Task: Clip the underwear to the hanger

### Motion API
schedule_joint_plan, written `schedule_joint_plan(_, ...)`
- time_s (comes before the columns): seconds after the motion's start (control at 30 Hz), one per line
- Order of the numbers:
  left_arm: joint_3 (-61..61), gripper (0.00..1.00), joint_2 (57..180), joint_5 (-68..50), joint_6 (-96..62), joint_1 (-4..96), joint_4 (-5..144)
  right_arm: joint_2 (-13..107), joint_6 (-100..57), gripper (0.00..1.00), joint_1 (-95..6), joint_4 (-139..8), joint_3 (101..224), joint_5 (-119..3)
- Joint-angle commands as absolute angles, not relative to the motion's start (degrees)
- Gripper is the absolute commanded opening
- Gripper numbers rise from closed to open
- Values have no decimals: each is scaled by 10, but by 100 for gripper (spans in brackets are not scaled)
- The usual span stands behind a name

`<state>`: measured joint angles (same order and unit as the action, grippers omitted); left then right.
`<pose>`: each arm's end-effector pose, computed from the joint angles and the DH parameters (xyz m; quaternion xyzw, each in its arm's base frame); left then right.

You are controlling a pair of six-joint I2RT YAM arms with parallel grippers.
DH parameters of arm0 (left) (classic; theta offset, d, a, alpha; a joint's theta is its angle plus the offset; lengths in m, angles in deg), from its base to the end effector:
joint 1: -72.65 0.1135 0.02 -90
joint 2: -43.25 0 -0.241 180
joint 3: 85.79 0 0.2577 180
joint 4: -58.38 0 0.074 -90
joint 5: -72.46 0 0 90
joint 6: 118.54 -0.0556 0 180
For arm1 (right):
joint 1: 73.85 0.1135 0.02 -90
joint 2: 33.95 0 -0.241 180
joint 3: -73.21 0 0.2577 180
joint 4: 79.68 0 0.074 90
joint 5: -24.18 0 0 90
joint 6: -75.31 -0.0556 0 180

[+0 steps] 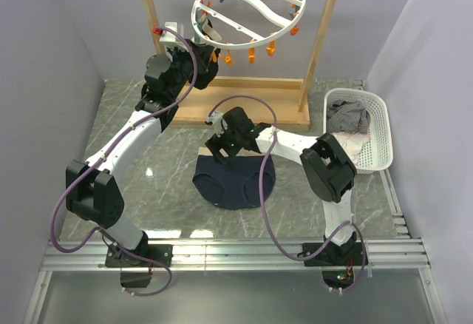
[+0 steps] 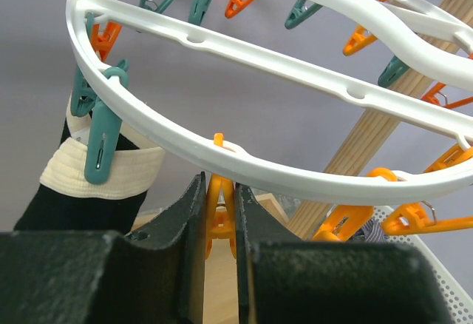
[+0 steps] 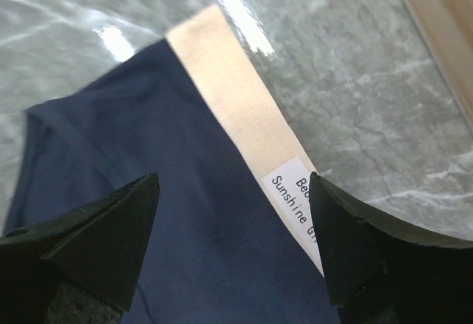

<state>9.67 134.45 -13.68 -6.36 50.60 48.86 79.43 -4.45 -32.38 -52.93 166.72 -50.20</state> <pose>0.3766 -0.1566 0.4044 0.0258 0.6169 -0.3153 0.7207 0.3240 0.3063 0.1544 -0.4467 0.8065 0.2202 0.3187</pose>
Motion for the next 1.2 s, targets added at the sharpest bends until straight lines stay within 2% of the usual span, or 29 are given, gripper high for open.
schedule_joint_plan(0.0, 113, 0, 1325, -127, -60, 510, 480, 807, -68, 89, -305, -534, 1696, -563)
schedule_joint_plan(0.53, 102, 0, 1321, -125, -58, 515, 473, 859, -120, 92, -289, -564, 1720, -602)
schedule_joint_plan(0.9, 99, 0, 1323, -120, -56, 520, 474, 879, -209, 92, -285, -504, 1782, -655)
schedule_joint_plan(1.17, 103, 0, 1329, -119, -46, 524, 474, 915, -193, 92, -278, -457, 1798, -675)
